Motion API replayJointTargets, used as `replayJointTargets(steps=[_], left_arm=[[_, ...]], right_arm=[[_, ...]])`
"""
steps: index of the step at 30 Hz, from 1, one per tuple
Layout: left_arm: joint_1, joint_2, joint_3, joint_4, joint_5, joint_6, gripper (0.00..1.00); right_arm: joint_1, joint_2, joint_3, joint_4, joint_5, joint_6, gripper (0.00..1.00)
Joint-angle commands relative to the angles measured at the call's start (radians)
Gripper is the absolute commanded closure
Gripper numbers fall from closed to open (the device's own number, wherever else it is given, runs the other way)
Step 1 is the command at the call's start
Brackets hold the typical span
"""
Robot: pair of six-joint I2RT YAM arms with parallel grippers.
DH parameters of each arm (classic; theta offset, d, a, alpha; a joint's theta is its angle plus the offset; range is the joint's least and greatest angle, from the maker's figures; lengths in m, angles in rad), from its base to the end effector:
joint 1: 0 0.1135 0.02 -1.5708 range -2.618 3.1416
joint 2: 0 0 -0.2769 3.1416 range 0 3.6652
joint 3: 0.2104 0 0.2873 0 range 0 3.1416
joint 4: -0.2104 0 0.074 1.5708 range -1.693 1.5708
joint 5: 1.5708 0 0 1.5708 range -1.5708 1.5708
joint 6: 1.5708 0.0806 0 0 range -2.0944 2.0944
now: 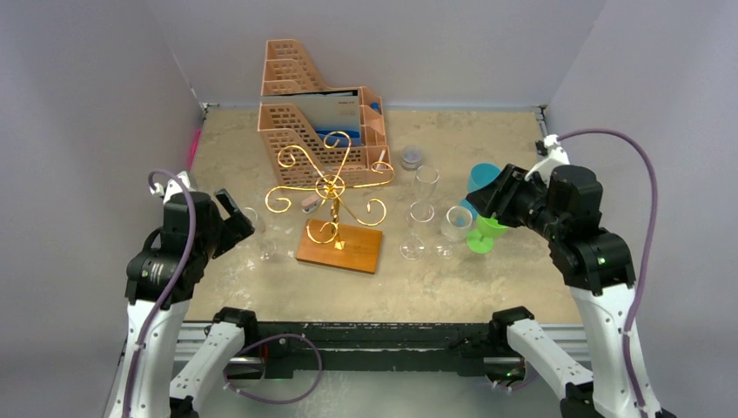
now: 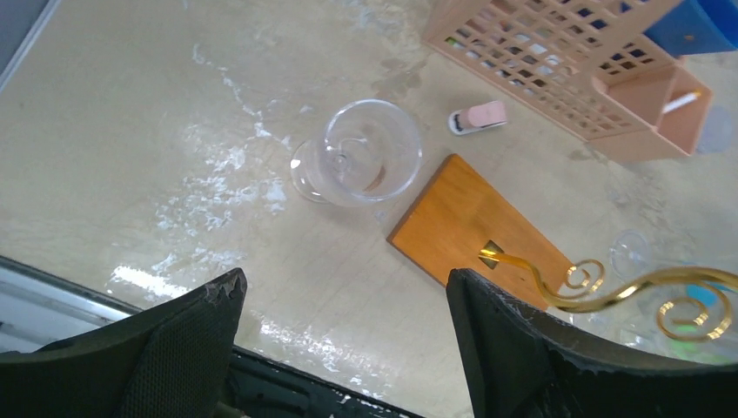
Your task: Place the wine glass upside down on the wine glass rack
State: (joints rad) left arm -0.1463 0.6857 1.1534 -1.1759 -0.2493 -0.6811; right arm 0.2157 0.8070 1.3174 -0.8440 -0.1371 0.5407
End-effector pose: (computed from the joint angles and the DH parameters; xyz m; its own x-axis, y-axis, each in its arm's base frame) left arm 0.1463 -0.0015 0.3701 -0.4722 -0.5472 -0.6911 -0.4395 0.8258 -0.3536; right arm 0.1829 0.0514 0.4527 -0.4483 0.4238 -0.7870 -0.1253 0.8420 0.5247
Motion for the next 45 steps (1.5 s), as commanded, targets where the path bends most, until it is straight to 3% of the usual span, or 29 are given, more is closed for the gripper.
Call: replayJointTargets(steps=[1,4,9,19,24,32,40,45], left_arm=[[0.002,0.066,-0.002,-0.025,-0.088,-0.099,0.18],[0.002,0.103,0.006,-0.024,-0.121,-0.115,0.25],[0.002,0.163,-0.04,0.021,-0.166,-0.109,0.32],[0.034,0.323,-0.009,0.131,-0.186,-0.06,0.46],[0.043,0.335,-0.08,0.153,-0.171,-0.055,0.53],[0.049,0.347,-0.14,0.178,-0.157,-0.052,0.71],[0.05,0.329,-0.093,0.119,-0.136,0.012,1.0],[0.05,0.298,-0.044,0.045,-0.13,0.052,1.0]], right_arm=[[0.004,0.035,-0.049,0.079,-0.168,0.009,0.51],[0.004,0.074,-0.056,0.095,-0.26,-0.003,0.61],[0.005,0.123,-0.036,0.081,-0.327,-0.031,0.67],[0.005,0.113,-0.051,0.105,-0.356,-0.02,0.69],[0.004,0.121,-0.06,0.115,-0.345,-0.013,0.71],[0.004,0.159,-0.035,0.115,-0.385,0.0,0.76],[0.004,0.136,-0.037,0.108,-0.35,0.019,0.77],[0.004,0.133,-0.038,0.111,-0.352,0.036,0.77]])
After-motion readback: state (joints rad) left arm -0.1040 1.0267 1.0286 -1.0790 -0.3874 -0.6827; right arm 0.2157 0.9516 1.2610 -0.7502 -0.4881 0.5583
